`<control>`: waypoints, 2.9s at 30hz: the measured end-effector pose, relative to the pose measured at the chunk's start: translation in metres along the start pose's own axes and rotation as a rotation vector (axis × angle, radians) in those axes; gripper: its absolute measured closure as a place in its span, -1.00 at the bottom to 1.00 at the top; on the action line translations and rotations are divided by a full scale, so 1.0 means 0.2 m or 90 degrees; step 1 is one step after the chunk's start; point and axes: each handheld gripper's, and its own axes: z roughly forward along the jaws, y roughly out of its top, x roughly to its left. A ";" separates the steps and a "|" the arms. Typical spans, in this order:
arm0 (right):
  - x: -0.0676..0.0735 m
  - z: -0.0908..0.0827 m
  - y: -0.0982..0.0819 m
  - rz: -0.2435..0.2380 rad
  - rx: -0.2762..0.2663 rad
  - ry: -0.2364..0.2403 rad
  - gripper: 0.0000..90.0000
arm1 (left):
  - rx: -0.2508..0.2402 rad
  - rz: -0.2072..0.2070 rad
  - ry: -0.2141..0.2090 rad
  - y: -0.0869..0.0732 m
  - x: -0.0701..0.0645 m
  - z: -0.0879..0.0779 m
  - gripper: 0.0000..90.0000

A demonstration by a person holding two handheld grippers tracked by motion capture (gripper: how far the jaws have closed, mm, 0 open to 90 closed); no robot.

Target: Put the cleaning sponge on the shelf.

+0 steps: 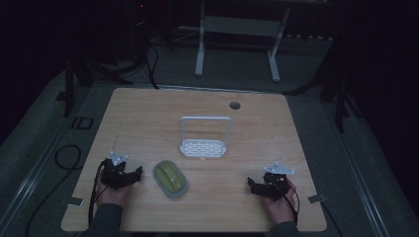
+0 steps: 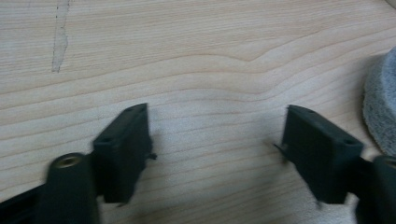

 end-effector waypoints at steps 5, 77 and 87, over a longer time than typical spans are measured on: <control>0.00 0.00 0.00 0.000 0.000 0.000 -0.69 | 0.008 0.009 -0.001 0.01 -0.01 -0.01 -0.12; 0.00 0.00 0.00 0.001 -0.002 -0.003 -0.68 | 0.011 0.156 -0.247 0.28 -0.54 -0.19 0.99; 0.00 0.00 0.00 0.001 -0.002 -0.003 -0.68 | 0.026 0.173 -0.271 0.25 -0.64 -0.16 0.99</control>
